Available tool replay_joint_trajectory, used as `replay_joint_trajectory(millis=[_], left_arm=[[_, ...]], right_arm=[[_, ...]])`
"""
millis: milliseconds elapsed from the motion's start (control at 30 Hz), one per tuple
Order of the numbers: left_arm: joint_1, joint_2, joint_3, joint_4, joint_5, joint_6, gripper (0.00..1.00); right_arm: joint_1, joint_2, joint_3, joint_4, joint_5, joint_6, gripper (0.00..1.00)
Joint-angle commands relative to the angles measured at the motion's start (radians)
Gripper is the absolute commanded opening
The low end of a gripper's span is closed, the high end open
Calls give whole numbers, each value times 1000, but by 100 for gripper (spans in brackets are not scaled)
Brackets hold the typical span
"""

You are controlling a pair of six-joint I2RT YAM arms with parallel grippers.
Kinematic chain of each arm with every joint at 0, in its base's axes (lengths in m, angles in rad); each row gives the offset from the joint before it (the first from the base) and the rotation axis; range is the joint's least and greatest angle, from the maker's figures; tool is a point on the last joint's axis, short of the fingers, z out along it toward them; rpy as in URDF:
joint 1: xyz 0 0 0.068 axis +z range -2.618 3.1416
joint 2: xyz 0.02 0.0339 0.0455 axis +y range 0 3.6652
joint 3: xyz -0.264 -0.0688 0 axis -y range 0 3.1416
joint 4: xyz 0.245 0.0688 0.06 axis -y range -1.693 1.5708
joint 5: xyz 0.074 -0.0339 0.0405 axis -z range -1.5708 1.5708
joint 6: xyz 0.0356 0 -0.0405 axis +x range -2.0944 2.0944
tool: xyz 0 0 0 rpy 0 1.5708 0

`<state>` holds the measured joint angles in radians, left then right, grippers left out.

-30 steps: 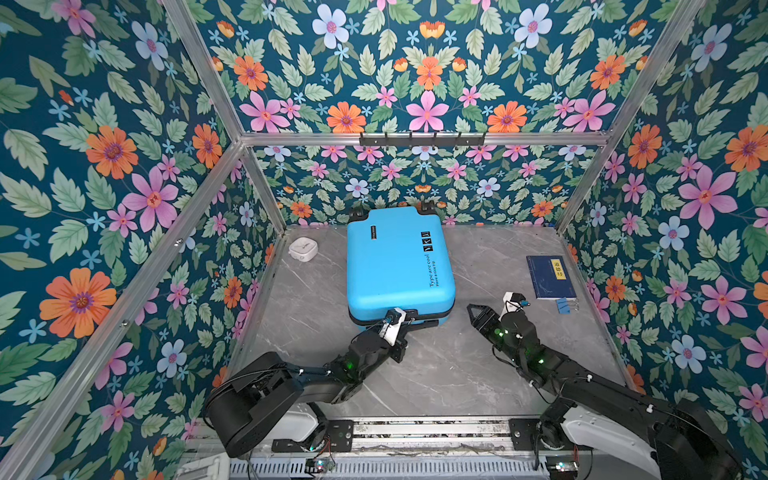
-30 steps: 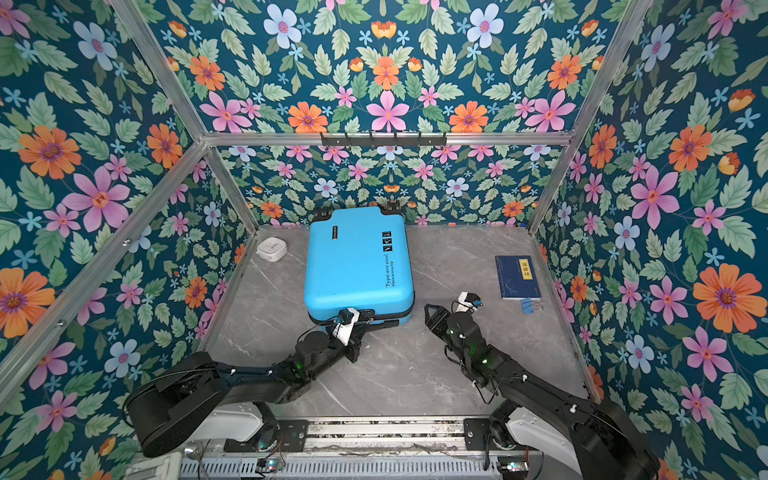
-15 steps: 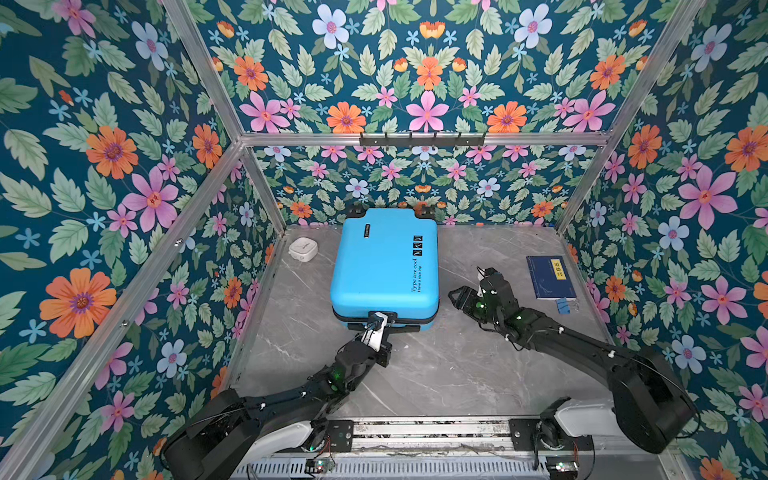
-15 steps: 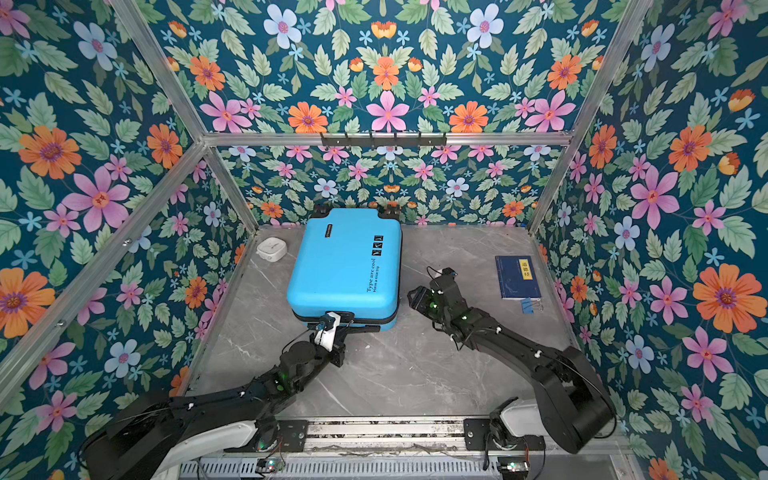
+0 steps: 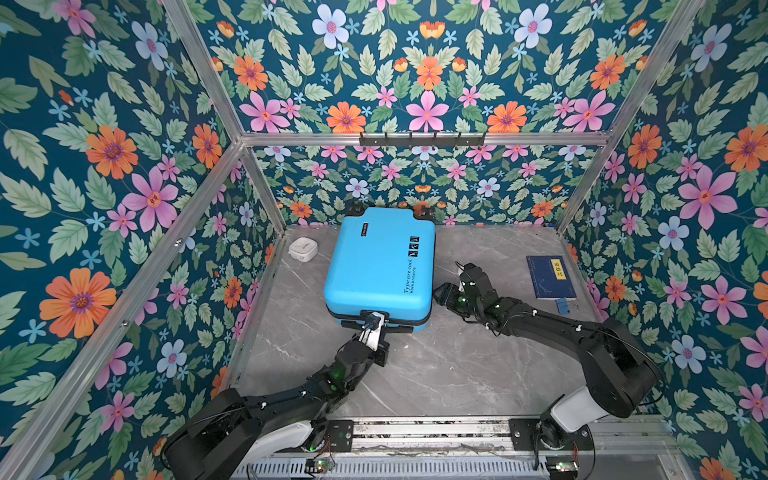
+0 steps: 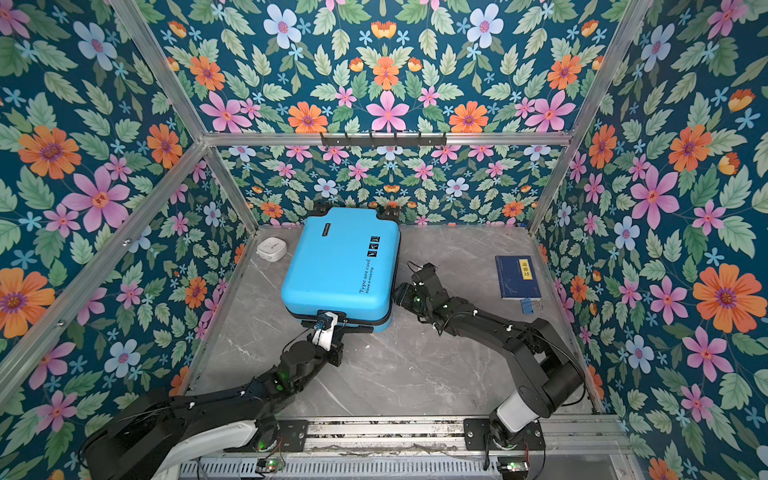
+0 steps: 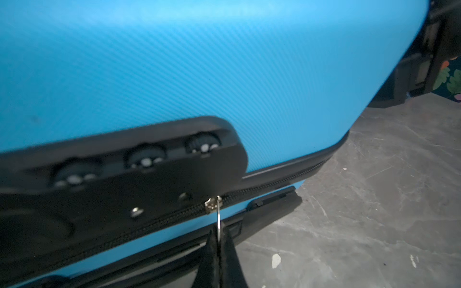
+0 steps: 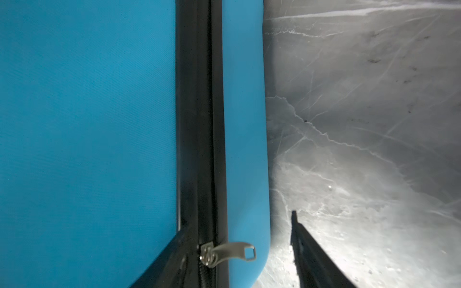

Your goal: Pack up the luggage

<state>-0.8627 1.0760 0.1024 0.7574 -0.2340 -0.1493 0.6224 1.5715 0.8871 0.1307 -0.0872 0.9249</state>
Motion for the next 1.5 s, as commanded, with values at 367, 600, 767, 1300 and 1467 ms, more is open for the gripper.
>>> replay_joint_trajectory(millis=[367,600,767,1300,1467], left_arm=[[-156,167,94,232,93,57,0],[-250,353,189,394,-28,31,0],[-305,475,269,534,-201,2,0],[-351,492,283,565,-393,3,53],[-392,325,250,322,-412,-40,83]], right_arm=[[116,65,-8,117,-48,92,61],[179,120,16,140,-17,115,60],[220,138,17,165,10,138,60],[197,97,-26,164,9,126,64],[118,11,-79,145,-32,90,71]])
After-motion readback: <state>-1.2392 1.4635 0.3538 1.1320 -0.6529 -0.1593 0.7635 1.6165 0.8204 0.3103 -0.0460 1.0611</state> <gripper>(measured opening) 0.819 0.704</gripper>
